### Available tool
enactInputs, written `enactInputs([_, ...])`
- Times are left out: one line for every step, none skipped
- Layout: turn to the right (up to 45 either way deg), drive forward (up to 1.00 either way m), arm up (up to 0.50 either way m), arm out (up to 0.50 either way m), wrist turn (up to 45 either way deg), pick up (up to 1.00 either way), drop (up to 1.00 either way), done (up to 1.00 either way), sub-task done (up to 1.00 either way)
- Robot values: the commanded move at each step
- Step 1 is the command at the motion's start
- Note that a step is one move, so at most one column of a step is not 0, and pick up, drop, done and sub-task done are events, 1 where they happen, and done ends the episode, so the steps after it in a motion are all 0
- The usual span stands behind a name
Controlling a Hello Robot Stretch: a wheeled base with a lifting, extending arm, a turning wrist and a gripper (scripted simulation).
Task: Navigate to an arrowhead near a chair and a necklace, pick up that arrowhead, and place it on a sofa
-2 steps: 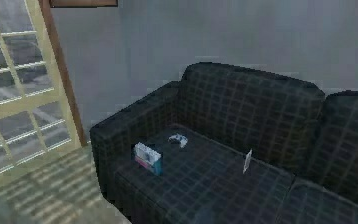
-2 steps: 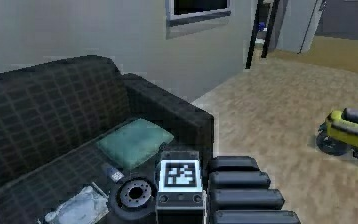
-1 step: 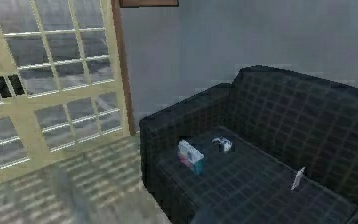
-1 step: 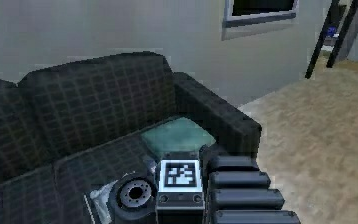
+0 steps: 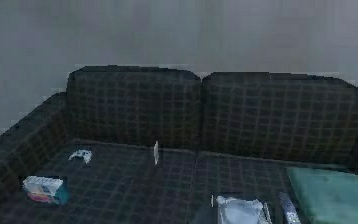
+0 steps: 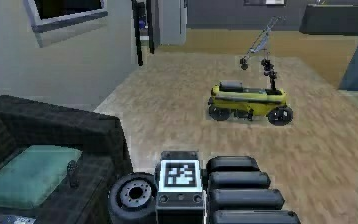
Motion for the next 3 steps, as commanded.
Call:
enactInputs([21.0,0.0,0.0,0.0,0.0,0.0,0.0,0.0,0.0])
enactInputs([0.0,0.2,0.0,0.0,0.0,0.0,0.0,0.0,0.0])
enactInputs([-45.0,0.0,0.0,0.0,0.0,0.0,0.0,0.0,0.0])
